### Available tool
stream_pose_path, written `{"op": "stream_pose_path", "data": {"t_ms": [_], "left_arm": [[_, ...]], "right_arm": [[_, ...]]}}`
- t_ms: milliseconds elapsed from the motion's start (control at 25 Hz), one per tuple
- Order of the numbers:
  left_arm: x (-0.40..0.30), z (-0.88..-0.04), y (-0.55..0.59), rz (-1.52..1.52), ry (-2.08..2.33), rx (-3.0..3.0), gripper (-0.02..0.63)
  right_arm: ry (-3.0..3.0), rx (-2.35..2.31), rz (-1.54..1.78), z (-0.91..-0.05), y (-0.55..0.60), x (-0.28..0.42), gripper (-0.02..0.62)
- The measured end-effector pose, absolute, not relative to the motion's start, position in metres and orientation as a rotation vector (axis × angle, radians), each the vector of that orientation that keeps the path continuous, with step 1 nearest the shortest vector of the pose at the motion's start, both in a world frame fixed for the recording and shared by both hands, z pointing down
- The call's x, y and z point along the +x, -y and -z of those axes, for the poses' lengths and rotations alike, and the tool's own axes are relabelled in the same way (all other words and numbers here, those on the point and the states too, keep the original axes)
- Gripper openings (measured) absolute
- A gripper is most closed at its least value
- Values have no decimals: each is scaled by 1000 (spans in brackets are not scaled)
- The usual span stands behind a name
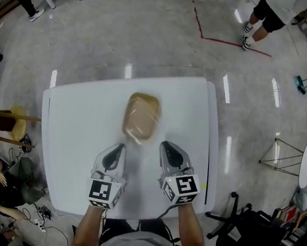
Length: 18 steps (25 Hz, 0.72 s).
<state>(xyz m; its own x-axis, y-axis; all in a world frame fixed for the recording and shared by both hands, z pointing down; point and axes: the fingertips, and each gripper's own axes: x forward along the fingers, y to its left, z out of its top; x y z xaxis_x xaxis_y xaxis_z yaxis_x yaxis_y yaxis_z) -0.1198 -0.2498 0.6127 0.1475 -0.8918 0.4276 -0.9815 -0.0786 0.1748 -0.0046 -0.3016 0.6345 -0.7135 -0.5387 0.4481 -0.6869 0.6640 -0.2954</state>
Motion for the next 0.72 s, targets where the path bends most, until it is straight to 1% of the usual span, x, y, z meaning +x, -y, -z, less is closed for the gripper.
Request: {"op": "stream_pose_path", "data": {"t_ms": [40, 80, 240, 320, 440, 560, 600, 720], "left_arm": [[-120, -613, 250, -293, 1787, 2016, 11], [-120, -613, 250, -295, 1786, 2015, 11], [-118, -614, 248, -299, 1785, 2009, 11], [-119, -616, 248, -305, 1783, 2007, 11], [-120, -620, 249, -315, 1778, 2004, 11], [-120, -622, 249, -323, 1774, 1993, 11], [-120, -623, 249, -325, 1775, 1989, 11], [-122, -625, 249, -328, 1780, 1984, 11]], "right_arm": [[2557, 962, -666, -637, 303, -6, 54], [2554, 953, -686, -640, 304, -8, 80], [2561, 913, -794, -649, 306, -13, 120], [2565, 885, -877, -655, 307, -16, 175], [2551, 878, -994, -664, 313, -18, 223], [2540, 864, -1101, -670, 317, -20, 254], [2538, 857, -1127, -672, 317, -21, 275], [2533, 839, -1175, -677, 320, -25, 290]]}}
